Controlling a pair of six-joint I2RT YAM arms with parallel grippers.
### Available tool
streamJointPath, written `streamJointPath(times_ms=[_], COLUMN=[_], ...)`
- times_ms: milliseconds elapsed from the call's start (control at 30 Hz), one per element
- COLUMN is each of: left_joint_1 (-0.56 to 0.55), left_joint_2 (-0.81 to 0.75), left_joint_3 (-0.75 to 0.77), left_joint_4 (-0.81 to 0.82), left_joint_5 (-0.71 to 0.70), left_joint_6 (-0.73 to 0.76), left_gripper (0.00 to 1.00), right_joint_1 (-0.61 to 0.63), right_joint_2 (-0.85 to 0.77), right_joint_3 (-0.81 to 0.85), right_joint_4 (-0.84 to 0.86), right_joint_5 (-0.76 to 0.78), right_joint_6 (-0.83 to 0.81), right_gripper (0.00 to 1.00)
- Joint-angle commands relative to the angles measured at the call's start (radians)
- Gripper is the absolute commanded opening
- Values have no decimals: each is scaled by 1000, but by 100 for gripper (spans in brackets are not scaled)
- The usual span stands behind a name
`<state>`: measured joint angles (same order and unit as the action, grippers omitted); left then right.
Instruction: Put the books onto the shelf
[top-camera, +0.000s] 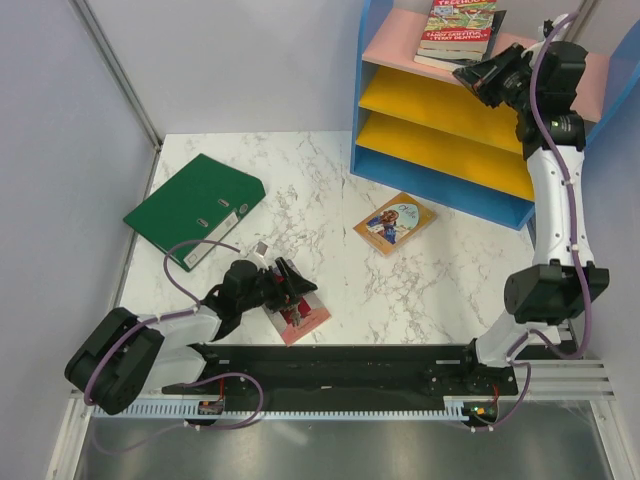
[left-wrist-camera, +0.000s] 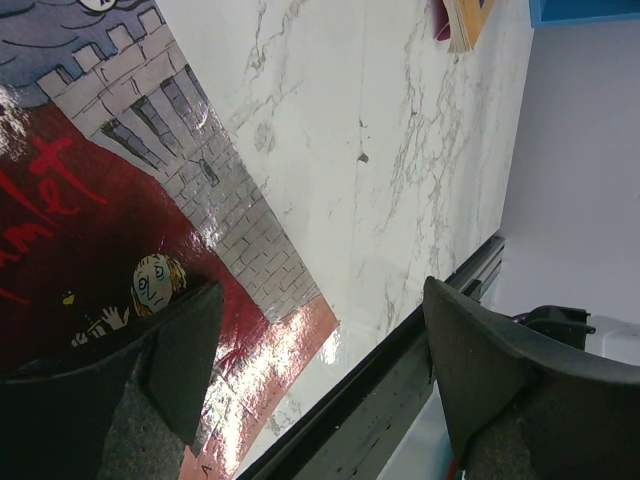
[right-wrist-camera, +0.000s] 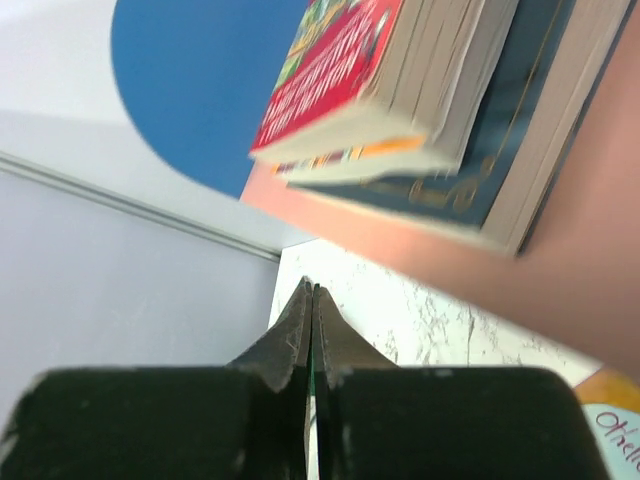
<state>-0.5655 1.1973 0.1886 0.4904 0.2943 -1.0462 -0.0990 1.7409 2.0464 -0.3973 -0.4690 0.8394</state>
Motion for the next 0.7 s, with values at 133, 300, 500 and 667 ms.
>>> streamJointPath(times_ms=[133,300,500,667], left_joint_1=[-8,-8,-10,-11], left_joint_2=[-36,-28,-15,21], left_joint_3=[49,173,161,124], left_joint_4=[-119,-297,-291,-205], left_joint_5=[6,-10,-11,9], left_joint_6=[75,162,203,176], left_gripper=[88,87,87,86], right_joint_1=[19,-23,-65,-68], right_joint_2=[-362,-569,-598,-437], right_joint_3=[-420,-768,-717,-420], right_joint_4=[38,21,12,-15], right_joint_5=[-11,76,109,72], right_joint_6=[-117,-166,-212,-209], right_gripper=[11,27,35,35])
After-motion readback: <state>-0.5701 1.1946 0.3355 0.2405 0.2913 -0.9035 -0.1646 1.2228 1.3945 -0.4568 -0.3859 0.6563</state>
